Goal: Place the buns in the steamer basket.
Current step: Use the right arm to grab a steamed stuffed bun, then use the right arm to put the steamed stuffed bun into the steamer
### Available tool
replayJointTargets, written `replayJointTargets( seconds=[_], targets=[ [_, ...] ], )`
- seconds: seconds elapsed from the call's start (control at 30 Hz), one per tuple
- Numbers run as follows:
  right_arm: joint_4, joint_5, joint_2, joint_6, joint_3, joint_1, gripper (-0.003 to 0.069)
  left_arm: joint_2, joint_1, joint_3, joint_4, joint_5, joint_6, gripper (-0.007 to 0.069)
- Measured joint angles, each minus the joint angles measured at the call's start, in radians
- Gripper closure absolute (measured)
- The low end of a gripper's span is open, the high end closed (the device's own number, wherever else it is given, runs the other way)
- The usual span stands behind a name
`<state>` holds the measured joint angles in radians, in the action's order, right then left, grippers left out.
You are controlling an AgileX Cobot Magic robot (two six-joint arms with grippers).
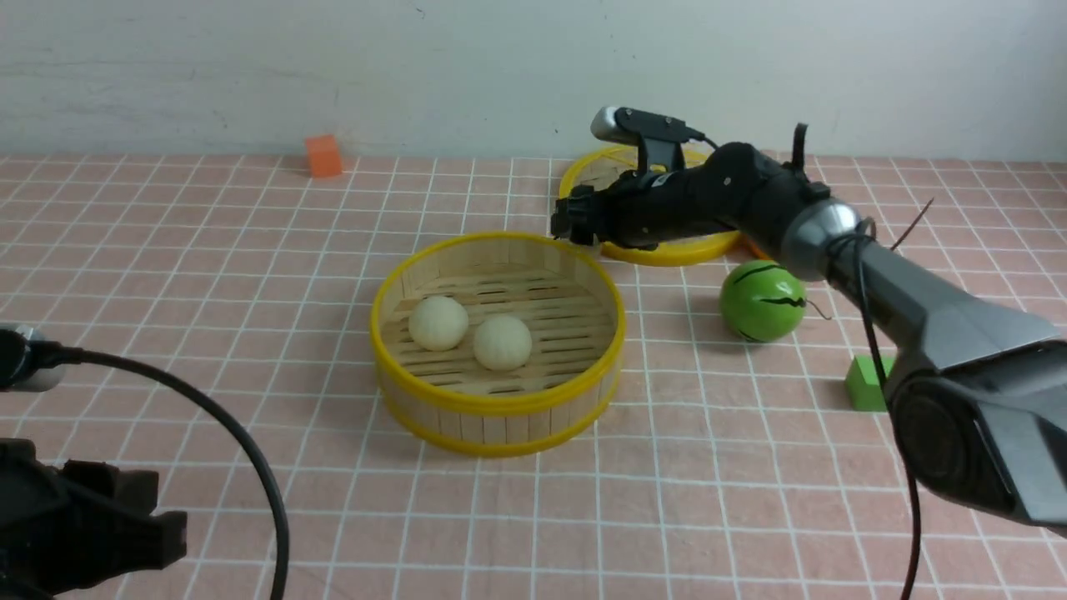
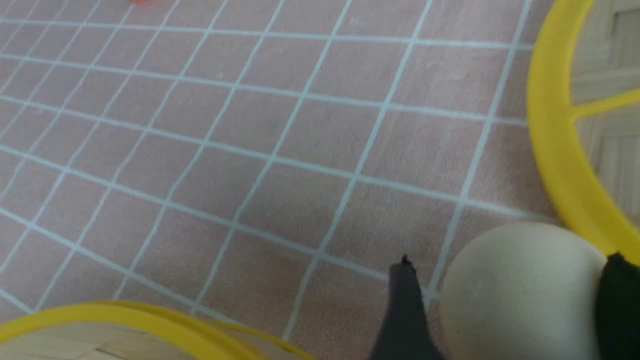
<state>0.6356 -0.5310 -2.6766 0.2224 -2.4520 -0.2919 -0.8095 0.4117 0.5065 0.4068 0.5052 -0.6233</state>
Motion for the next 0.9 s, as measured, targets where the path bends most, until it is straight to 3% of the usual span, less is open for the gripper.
replayJointTargets(
  seconds=[0.03,0.07,0.1,0.13,0.2,0.27,0.67,0.9],
  targets=[
    [-0.006,0.003,-0.008,0.001,-0.008,-0.001,0.0284,0.0,0.0,0.0,0.001,0.0,0.0,0.0426],
    [-0.008,0.001,-0.008,0.001,-0.008,-0.001,0.0295,0.0,0.0,0.0,0.001,0.0,0.0,0.0426],
    [-0.018,-0.007,-0.008,0.005,-0.008,0.0,0.0356,0.0,0.0,0.0,0.001,0.001,0.0,0.0426],
    [-0.026,-0.018,-0.008,0.009,-0.013,0.004,0.0463,0.0,0.0,0.0,0.001,0.002,0.0,0.0426],
    [-0.035,-0.038,-0.007,0.025,-0.021,0.009,0.0601,0.0,0.0,0.0,0.001,0.002,0.0,0.0426],
    [-0.041,-0.061,0.007,0.046,-0.024,0.014,0.0644,0.0,0.0,0.0,0.001,0.002,0.0,0.0426],
    [0.004,-0.346,0.293,0.091,-0.019,0.034,0.065,0.015,0.0,0.001,-0.003,0.006,0.0,0.0426],
    [-0.038,-0.363,0.345,0.108,0.157,-0.129,0.0648,0.13,0.0,0.033,-0.013,0.034,-0.002,0.0424]
  ],
)
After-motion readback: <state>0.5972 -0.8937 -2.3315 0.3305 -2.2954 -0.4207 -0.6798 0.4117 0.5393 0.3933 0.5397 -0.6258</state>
